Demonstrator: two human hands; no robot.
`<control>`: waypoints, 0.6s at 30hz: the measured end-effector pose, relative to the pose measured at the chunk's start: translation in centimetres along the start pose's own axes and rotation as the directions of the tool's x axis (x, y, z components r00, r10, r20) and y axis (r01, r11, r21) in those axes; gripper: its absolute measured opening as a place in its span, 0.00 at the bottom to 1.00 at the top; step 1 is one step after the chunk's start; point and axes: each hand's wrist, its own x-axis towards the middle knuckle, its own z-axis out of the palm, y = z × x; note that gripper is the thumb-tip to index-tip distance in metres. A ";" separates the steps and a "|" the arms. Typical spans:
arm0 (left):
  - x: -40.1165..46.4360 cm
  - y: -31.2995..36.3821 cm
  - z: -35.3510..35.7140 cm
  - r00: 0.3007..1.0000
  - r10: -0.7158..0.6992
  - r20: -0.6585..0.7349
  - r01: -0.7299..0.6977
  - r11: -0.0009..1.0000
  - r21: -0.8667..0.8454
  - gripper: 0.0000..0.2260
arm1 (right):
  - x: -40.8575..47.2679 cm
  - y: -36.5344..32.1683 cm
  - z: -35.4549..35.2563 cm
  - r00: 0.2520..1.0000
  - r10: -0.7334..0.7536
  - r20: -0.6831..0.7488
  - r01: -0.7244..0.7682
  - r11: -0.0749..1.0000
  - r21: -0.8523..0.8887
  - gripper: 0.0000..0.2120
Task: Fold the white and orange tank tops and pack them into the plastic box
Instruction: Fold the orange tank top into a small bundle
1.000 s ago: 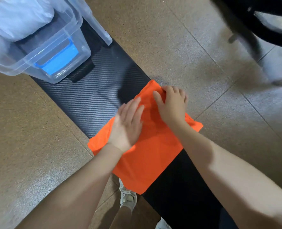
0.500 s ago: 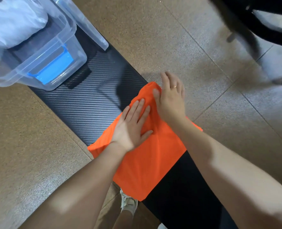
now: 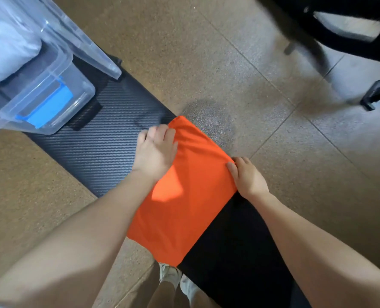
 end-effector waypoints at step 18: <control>8.6 2.9 -4.1 0.776 0.330 0.538 -0.543 0.784 0.302 0.17 | -2.0 -1.1 -3.9 0.995 0.009 -0.103 0.003 0.992 0.123 0.04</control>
